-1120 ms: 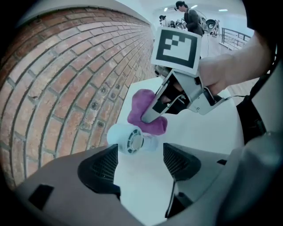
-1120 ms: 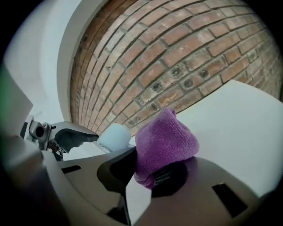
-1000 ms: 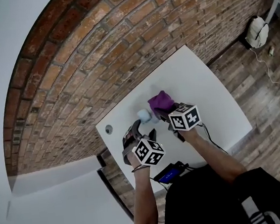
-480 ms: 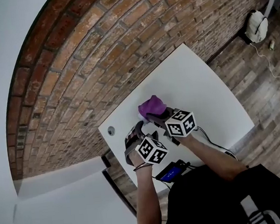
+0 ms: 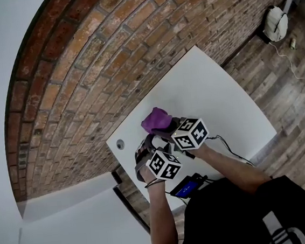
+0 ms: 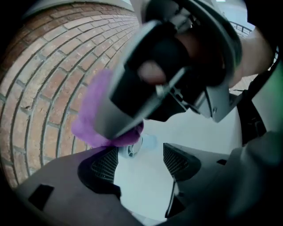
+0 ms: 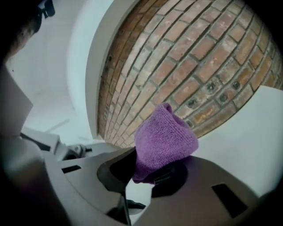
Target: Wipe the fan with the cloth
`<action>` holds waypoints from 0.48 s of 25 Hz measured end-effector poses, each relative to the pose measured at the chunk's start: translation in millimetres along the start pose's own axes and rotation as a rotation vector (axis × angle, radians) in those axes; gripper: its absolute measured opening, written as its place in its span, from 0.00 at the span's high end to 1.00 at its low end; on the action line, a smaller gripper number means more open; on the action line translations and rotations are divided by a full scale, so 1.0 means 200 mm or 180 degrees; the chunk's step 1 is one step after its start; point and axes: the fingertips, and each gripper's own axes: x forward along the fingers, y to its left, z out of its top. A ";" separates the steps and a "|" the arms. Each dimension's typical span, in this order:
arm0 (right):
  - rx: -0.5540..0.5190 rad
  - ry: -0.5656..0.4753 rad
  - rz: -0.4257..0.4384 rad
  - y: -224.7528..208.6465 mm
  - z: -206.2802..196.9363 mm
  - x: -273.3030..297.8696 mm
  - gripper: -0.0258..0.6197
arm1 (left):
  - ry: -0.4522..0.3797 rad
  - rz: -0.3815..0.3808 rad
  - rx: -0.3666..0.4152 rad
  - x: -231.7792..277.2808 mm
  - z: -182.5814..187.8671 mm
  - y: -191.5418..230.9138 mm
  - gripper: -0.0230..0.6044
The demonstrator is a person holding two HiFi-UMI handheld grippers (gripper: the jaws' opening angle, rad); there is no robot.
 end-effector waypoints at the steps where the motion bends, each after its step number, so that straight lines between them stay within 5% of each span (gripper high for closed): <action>1: 0.0025 -0.0019 -0.0004 -0.01 -0.04 0.01 0.85 | 0.0004 -0.0001 -0.0001 0.00 0.00 0.00 0.45; 7: 0.0378 -0.0377 -0.0110 -0.17 -0.07 -0.05 0.85 | 0.0018 0.0014 0.0012 0.00 0.00 0.00 0.45; 12: 0.0746 0.0370 -0.0705 -0.49 -0.32 -0.10 0.85 | 0.0022 0.0036 -0.0016 0.00 0.00 0.00 0.45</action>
